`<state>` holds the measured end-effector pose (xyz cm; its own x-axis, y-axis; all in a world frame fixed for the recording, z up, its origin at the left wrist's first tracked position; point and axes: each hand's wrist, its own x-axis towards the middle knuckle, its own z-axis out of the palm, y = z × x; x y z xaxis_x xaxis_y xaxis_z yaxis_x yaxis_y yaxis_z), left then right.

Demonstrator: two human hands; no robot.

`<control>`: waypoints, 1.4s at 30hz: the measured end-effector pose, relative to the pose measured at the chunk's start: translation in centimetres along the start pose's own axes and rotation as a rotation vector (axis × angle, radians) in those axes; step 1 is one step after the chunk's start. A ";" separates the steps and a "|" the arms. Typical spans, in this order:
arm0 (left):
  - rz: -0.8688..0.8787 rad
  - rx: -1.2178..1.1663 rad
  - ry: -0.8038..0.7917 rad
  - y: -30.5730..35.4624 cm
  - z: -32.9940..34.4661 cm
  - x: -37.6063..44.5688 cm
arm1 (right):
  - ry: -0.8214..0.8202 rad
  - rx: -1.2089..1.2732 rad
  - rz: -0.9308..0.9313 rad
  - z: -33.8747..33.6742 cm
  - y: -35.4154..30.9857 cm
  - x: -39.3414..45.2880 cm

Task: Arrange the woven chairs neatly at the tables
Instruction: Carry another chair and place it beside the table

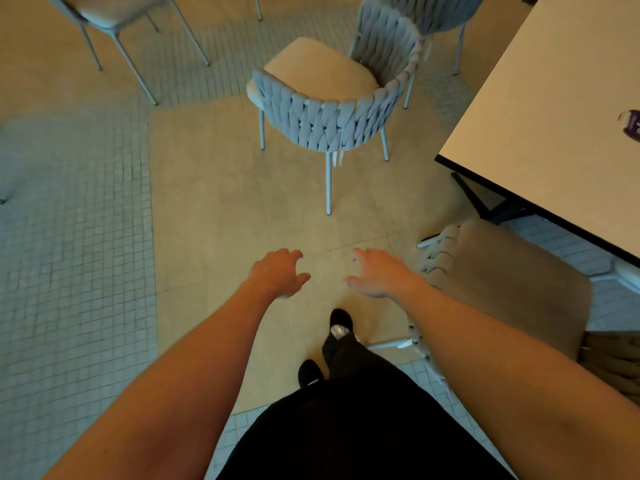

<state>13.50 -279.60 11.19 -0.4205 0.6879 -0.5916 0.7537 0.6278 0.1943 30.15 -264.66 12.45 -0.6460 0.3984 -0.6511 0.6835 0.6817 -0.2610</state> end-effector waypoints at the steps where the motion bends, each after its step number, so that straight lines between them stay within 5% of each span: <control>1: 0.002 0.000 0.001 -0.3 -0.6 0.7 | 0.009 0.005 -0.004 -0.7 -0.1 0.8; 23: 0.032 0.071 0.095 0.7 -16.0 21.6 | -0.004 0.004 0.015 -17.3 3.1 19.3; 42: 0.239 0.178 0.137 -1.8 -27.8 44.9 | 0.091 -0.050 0.130 -32.2 3.7 37.5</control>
<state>-20.78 -239.77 6.06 -0.2759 0.8582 -0.4330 0.9106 0.3775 0.1680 -2.50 -227.44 9.99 -0.5825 0.5376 -0.6097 0.7472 0.6493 -0.1414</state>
